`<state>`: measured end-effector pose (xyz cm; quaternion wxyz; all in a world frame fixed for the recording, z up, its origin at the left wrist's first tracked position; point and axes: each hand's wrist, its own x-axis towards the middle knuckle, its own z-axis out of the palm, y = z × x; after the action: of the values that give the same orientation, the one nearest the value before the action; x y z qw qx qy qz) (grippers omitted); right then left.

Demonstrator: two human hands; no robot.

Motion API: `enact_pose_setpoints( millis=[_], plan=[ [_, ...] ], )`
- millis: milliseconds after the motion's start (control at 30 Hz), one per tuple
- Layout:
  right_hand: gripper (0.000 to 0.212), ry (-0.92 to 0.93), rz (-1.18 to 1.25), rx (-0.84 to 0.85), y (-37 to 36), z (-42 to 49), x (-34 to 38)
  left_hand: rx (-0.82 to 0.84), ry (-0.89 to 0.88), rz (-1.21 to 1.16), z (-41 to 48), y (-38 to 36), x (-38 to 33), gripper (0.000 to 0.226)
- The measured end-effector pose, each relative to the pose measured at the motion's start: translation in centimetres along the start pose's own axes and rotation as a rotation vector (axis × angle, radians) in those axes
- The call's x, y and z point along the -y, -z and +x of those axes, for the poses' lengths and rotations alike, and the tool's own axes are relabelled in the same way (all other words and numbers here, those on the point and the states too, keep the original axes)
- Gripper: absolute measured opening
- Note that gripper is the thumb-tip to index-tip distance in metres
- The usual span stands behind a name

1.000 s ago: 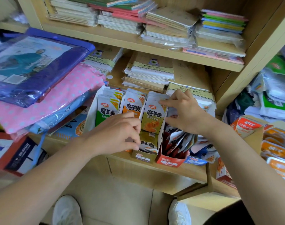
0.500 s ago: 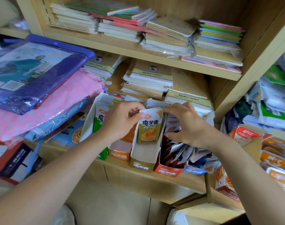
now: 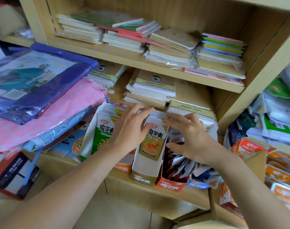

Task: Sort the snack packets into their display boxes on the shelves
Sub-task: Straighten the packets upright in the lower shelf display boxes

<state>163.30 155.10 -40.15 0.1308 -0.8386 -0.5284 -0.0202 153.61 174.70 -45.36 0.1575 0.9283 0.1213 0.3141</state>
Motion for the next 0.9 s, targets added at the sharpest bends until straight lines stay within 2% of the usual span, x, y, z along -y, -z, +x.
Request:
enact_pose_setpoints(
  millis=[100,267,333,433,533,600,700,800,900],
  plan=[
    [0.075,0.009,-0.024,0.036,0.1,-0.2,-0.2,-0.001,0.03,-0.056,0.2,0.1,0.2,0.044],
    [0.072,-0.005,-0.061,0.03,0.0,0.0,-0.2,-0.103,0.09,-0.034,0.7,0.1,-0.3,0.019],
    [0.073,-0.026,-0.032,-0.027,-0.1,0.1,0.0,-0.138,0.138,-0.019,0.7,-0.3,-0.5,0.022],
    [0.08,-0.047,0.001,-0.116,0.0,0.3,-0.2,-0.157,0.143,-0.081,0.8,-0.3,-0.4,0.039],
    [0.087,-0.072,0.073,-0.1,0.2,0.4,-0.6,-0.019,-0.087,-0.076,1.0,0.2,-0.4,0.059],
    [0.087,-0.081,0.099,-0.056,0.1,0.3,-0.9,0.073,-0.166,-0.046,1.1,0.2,-0.4,0.065],
    [0.085,-0.081,0.092,0.014,-0.1,0.2,-1.3,0.09,-0.127,-0.016,1.1,-0.6,-0.4,0.061],
    [0.085,-0.085,0.097,0.043,0.0,0.1,-1.4,0.008,-0.067,-0.027,1.2,-1.1,-1.1,0.046],
    [0.07,-0.098,0.125,0.054,-0.1,0.3,-1.7,-0.042,-0.003,-0.022,1.3,-1.4,-2.0,0.032]
  ],
)
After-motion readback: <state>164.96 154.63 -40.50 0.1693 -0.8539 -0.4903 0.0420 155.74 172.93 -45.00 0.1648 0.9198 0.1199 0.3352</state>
